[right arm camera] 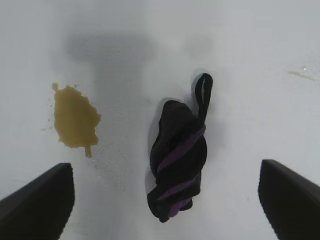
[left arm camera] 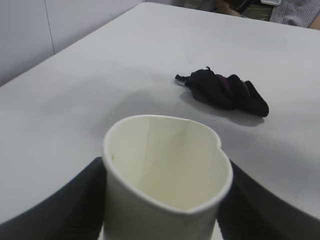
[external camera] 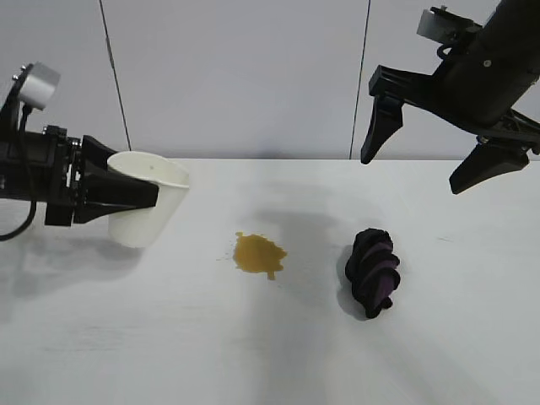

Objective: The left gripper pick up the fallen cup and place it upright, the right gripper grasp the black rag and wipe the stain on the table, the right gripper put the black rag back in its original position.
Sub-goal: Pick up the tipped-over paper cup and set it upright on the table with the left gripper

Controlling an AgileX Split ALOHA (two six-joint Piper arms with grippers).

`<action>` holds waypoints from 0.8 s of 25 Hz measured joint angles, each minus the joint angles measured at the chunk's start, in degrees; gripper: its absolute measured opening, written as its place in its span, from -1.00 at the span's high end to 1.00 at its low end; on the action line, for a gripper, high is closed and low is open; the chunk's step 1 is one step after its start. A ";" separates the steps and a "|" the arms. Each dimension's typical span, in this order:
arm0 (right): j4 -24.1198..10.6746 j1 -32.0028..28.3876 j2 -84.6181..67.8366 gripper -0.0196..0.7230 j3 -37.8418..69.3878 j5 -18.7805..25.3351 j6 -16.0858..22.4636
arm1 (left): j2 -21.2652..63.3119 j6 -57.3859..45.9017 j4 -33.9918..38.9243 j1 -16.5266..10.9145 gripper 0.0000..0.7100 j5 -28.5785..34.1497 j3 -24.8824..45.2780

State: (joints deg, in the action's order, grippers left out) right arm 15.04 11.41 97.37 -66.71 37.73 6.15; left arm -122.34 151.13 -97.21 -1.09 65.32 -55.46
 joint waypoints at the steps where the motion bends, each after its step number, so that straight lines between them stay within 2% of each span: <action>1: 0.00 0.00 0.00 -0.92 0.00 0.00 0.00 | -0.93 0.56 -0.09 0.00 -0.19 0.00 0.00; 9: 0.00 0.00 0.00 -0.92 0.00 0.00 0.00 | -3.78 3.64 -0.11 -0.18 -0.21 0.00 0.00; 11: 0.00 0.00 0.00 -0.92 0.00 0.00 0.00 | -4.40 3.64 -0.27 -0.24 -0.37 0.06 0.00; 12: 0.00 0.00 0.00 -0.92 0.00 0.00 0.00 | -4.80 3.64 -0.32 -0.24 -0.56 0.00 0.00; 14: 0.00 0.00 0.00 -0.92 0.00 0.00 0.00 | -5.02 3.64 -0.32 -0.24 -0.79 0.00 0.00; 17: 0.13 0.00 0.00 -0.92 0.00 0.00 0.00 | -4.47 2.88 -0.37 -0.24 -0.91 0.00 0.00; 20: 0.13 0.00 0.00 -0.92 0.00 0.00 0.00 | -1.94 -4.05 -0.32 -0.24 -0.94 -0.05 0.00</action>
State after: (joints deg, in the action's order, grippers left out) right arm 15.17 11.41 97.37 -66.71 37.73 6.15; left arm -124.27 147.08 -97.53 -1.34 65.27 -55.46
